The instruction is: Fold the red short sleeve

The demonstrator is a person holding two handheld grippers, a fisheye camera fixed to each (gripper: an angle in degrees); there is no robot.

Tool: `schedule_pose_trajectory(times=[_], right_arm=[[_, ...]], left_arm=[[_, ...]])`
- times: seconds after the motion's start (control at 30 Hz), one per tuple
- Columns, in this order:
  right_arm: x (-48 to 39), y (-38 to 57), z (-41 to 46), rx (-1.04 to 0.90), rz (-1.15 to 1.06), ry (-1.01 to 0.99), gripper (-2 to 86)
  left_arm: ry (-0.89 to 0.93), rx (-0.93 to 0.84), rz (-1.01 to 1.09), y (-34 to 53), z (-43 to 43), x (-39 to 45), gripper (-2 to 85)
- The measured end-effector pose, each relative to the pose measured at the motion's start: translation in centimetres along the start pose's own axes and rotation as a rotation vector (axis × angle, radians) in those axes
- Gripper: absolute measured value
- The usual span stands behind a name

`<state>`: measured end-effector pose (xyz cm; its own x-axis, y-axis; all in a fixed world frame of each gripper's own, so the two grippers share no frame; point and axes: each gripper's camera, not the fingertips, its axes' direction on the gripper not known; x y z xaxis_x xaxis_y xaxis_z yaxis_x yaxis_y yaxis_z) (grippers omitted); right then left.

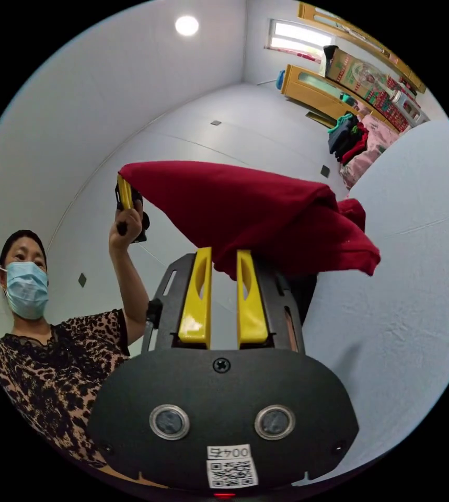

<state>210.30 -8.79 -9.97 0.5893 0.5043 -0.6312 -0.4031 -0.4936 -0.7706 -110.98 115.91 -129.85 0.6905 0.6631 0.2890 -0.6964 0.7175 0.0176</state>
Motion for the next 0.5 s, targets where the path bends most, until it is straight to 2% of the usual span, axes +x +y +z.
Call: schedule_pose_trajectory(times=[0.5], right_arm=[[-1.2, -0.5, -5.9, -0.106, -0.006, 0.126, 0.7]], left_arm=[[-0.045, 0.086, -0.149, 0.3, -11.2, -6.7, 2.4]])
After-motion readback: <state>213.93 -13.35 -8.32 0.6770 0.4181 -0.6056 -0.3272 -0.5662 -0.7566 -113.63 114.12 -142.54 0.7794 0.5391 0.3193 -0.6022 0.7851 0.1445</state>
